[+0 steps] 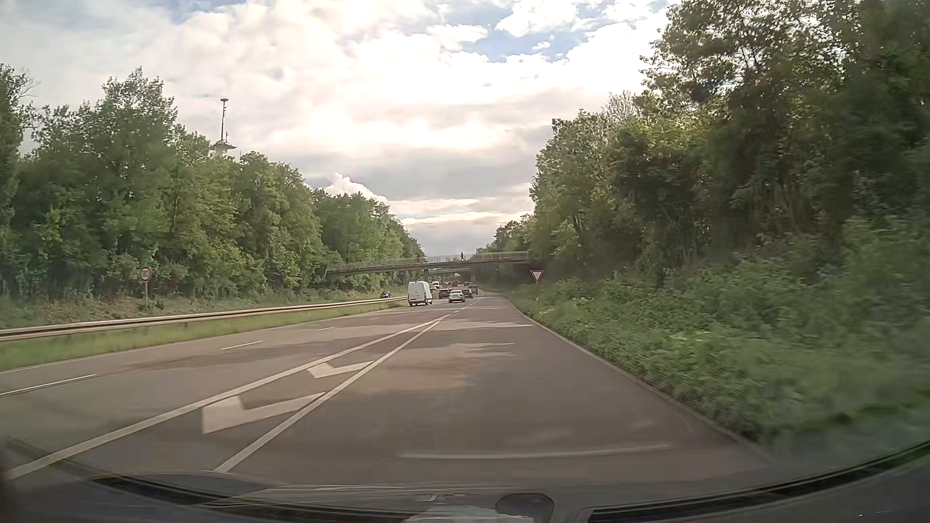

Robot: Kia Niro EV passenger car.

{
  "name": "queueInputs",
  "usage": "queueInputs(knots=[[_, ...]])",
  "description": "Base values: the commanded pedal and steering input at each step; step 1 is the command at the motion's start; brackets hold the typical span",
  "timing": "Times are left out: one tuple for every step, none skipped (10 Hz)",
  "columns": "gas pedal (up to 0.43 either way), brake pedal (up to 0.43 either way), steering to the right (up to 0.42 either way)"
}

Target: Follow the waypoints while adhering to traffic rules and regulations

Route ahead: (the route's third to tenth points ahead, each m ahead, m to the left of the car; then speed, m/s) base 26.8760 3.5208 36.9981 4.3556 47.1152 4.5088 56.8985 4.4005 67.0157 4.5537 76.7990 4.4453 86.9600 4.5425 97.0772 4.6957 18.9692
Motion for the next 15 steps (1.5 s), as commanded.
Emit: queueInputs(knots=[[0.248, 0.0, 0.001], [0.26, 0.0, 0.001], [0.268, 0.0, 0.001], [0.28, 0.0, 0.001], [0.287, 0.0, 0.001], [0.287, 0.0, 0.001], [0.287, 0.0, 0.001], [0.287, 0.0, 0.002], [0.287, 0.0, 0.001], [0.287, 0.0, 0.001], [0.287, 0.0, 0.001], [0.287, 0.0, 0.001], [0.287, 0.0, 0.002], [0.287, 0.0, 0.001], [0.287, 0.0, 0.001]])
